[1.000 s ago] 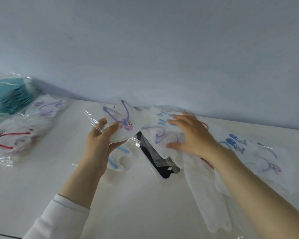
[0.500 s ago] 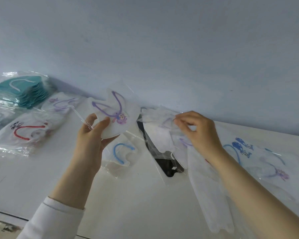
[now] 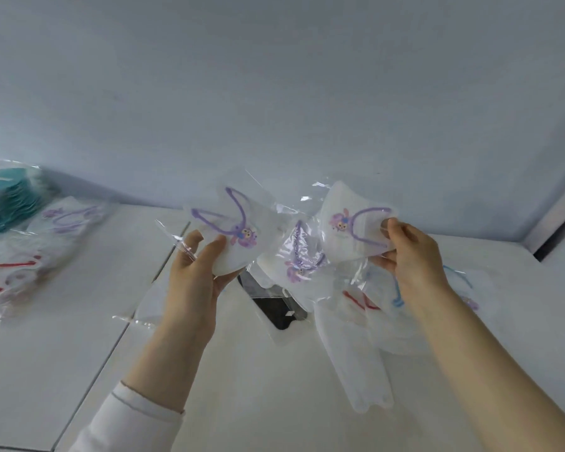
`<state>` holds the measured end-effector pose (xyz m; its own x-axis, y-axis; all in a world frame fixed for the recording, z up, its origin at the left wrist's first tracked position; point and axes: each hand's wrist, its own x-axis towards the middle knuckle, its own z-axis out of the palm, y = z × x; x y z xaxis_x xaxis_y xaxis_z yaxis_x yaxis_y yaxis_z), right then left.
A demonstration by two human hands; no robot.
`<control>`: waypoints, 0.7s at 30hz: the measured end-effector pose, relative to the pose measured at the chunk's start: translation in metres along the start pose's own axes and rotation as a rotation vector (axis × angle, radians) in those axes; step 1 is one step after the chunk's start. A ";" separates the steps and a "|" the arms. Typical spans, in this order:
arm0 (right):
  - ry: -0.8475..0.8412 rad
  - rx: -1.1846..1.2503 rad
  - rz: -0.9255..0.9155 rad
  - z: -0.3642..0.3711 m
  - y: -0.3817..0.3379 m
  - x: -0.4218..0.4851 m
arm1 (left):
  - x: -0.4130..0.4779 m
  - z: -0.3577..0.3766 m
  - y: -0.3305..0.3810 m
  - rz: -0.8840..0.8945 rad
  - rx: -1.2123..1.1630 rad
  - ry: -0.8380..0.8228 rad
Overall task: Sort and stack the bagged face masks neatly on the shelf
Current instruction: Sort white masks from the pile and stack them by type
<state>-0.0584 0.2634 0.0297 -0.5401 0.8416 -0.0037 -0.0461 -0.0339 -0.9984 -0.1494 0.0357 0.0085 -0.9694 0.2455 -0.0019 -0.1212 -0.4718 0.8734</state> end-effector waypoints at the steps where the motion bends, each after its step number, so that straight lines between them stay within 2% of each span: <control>1: 0.017 0.004 0.013 -0.005 0.002 0.000 | -0.001 0.003 -0.003 -0.027 -0.001 0.024; 4: 0.067 -0.070 0.054 -0.020 0.012 0.001 | -0.005 0.013 -0.013 -0.071 -0.023 0.033; 8: 0.220 -0.465 -0.156 -0.040 0.022 0.000 | -0.015 0.027 -0.021 -0.102 -0.027 0.012; 10: 0.313 -0.427 -0.241 -0.051 0.021 -0.002 | -0.017 0.030 -0.026 -0.114 -0.029 -0.017; 12: 0.348 -0.230 -0.224 -0.059 0.016 -0.005 | -0.020 0.035 -0.028 -0.122 -0.047 -0.054; 14: 0.281 0.078 -0.098 -0.060 0.009 -0.007 | -0.024 0.042 -0.031 -0.145 -0.077 -0.088; 16: 0.132 0.315 0.041 -0.055 0.004 -0.013 | -0.028 0.047 -0.032 -0.168 -0.099 -0.138; 18: -0.005 0.287 0.088 -0.051 0.001 -0.017 | -0.029 0.049 -0.032 -0.172 -0.066 -0.222; 21: -0.145 0.171 0.065 -0.054 -0.002 -0.018 | -0.026 0.045 -0.024 -0.144 0.079 -0.305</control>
<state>-0.0031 0.2776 0.0283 -0.6612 0.7488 -0.0466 -0.1423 -0.1861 -0.9722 -0.1122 0.0788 0.0097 -0.8337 0.5522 0.0069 -0.2240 -0.3496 0.9097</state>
